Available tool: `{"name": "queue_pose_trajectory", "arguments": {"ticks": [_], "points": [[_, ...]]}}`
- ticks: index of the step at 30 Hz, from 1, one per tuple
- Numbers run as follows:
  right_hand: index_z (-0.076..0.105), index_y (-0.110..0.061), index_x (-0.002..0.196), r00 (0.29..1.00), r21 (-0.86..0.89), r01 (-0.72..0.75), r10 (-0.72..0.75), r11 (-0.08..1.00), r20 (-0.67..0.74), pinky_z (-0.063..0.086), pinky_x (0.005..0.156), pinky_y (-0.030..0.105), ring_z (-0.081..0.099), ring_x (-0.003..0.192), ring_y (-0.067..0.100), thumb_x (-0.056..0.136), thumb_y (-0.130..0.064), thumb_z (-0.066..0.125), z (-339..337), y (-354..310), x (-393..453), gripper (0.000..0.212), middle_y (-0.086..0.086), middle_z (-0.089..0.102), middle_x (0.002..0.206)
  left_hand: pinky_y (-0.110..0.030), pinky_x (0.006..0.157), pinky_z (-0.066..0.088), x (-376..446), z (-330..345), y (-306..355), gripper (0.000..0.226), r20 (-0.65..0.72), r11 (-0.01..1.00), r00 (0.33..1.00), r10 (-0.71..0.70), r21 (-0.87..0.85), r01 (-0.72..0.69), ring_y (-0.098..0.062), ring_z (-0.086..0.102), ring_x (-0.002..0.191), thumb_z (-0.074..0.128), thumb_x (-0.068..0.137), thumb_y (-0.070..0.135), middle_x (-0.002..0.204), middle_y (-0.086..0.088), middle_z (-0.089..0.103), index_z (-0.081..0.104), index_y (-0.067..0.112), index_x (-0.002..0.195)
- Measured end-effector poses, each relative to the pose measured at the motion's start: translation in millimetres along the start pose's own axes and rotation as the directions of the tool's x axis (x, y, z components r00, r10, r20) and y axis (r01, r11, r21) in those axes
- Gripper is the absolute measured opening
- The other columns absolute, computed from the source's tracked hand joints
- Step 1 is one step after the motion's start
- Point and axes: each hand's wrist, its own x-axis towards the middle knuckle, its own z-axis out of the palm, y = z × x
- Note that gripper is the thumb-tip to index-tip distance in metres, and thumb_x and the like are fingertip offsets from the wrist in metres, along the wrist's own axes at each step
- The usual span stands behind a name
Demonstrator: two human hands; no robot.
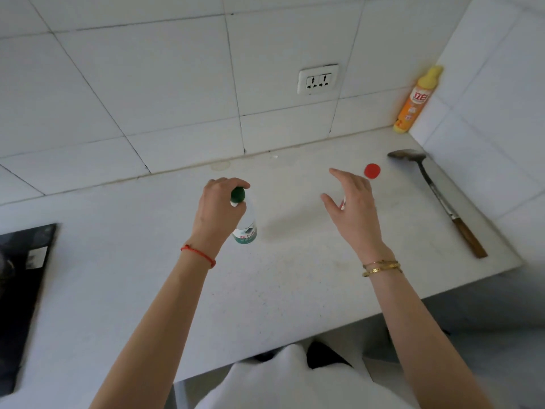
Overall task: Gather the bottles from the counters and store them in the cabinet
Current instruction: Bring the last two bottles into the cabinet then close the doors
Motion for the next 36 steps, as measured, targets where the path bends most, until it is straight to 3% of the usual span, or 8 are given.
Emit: {"name": "queue_pose_trajectory", "arguments": {"ticks": [6,12,18,24,33,36], "points": [[0.05,-0.013,0.133,0.998,-0.067,-0.026,0.022,0.997,-0.054,0.042,0.105,0.038,0.044,0.122,0.025,0.089,-0.02,0.064,-37,58,15,0.047,0.006,0.057,0.128,-0.02,0.082,0.036,-2,41,59,0.038,0.004,0.999,1.0,0.019,-0.034,-0.019,-0.023,0.056,0.106,0.063,0.078,-0.002,0.108,-0.004,0.068,0.069,0.016,0.111],[0.046,-0.014,0.138,0.994,-0.12,-0.046,0.058,0.992,0.096,0.04,0.106,0.037,0.041,0.128,0.027,0.09,-0.02,0.065,-48,104,41,0.051,0.007,0.05,0.139,-0.019,0.082,0.035,-1,75,105,0.038,-0.043,0.999,0.999,-0.013,-0.035,0.012,-0.023,0.055,0.105,0.064,0.079,-0.002,0.107,-0.004,0.068,0.068,0.015,0.112],[0.048,-0.017,0.123,0.963,-0.023,-0.061,0.065,0.998,0.26,0.044,0.081,0.032,0.053,0.103,0.027,0.089,-0.017,0.065,-40,125,57,0.039,0.007,0.058,0.113,-0.018,0.082,0.036,-17,92,126,0.036,-0.111,0.996,0.99,-0.092,-0.01,0.092,-0.021,0.057,0.101,0.066,0.077,0.0,0.106,0.0,0.07,0.069,0.017,0.109],[0.051,-0.016,0.103,0.965,0.116,0.093,-0.118,0.989,0.235,0.046,0.077,0.036,0.051,0.089,0.023,0.083,-0.014,0.067,-38,120,44,0.026,-0.001,0.058,0.096,-0.018,0.083,0.036,-57,90,133,0.036,-0.22,0.978,0.955,-0.2,0.015,0.208,-0.02,0.058,0.1,0.068,0.076,0.001,0.105,0.001,0.07,0.069,0.017,0.108],[0.056,-0.015,0.107,0.899,0.342,0.24,-0.341,0.909,0.274,0.037,0.076,0.02,0.051,0.084,0.018,0.08,-0.012,0.072,-42,63,-19,0.031,-0.001,0.059,0.095,-0.019,0.082,0.038,-166,55,135,0.035,-0.413,0.917,0.836,-0.361,0.007,0.399,-0.015,0.056,0.09,0.07,0.076,0.001,0.099,0.002,0.071,0.071,0.017,0.107],[0.057,-0.014,0.108,0.845,0.429,0.289,-0.438,0.856,0.306,0.043,0.077,0.023,0.053,0.084,0.017,0.08,-0.014,0.074,-44,28,-53,0.033,0.001,0.061,0.098,-0.019,0.083,0.039,-215,40,139,0.035,-0.462,0.882,0.78,-0.422,-0.012,0.47,-0.015,0.057,0.092,0.069,0.078,0.0,0.099,0.003,0.07,0.071,0.017,0.109]]}}
